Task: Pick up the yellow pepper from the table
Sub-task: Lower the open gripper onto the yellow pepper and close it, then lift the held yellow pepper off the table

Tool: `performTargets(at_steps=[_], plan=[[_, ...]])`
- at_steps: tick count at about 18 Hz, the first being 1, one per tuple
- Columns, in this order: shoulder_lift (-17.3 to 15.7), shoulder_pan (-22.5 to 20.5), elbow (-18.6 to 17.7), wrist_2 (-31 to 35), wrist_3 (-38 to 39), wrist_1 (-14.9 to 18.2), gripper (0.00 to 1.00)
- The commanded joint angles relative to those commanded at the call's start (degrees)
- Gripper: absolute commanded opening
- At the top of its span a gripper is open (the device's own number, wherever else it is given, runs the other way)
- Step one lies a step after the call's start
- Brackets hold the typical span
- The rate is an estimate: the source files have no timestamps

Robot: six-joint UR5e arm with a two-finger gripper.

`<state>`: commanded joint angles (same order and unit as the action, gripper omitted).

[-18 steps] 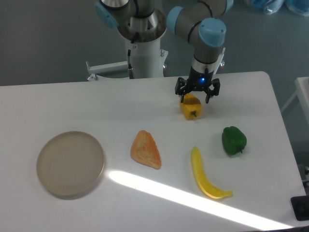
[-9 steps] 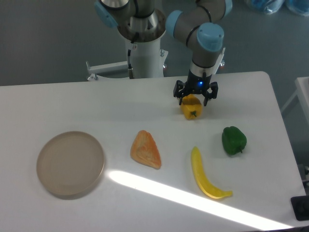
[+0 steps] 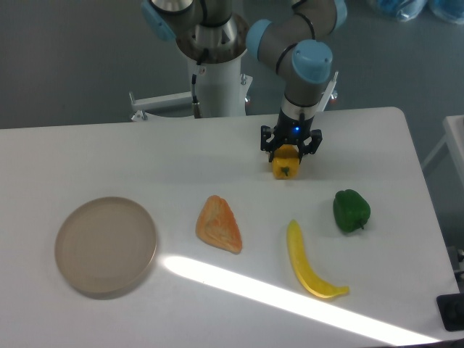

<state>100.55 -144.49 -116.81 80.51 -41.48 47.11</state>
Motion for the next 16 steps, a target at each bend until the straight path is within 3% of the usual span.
performTargets(at_steps=[5,8,12,16], plan=[[-0.3,-0.1,1.6,0.1,-0.6,0.2,0.35],[-0.8,-0.2,5.8,1.2,-1.8,0.7,0.35],[-0.5,0.1,11.4,3.2,-8.9,0.9,0.35],[-0.4,0.2,15.0,3.5,-23.0,1.0,0.34]])
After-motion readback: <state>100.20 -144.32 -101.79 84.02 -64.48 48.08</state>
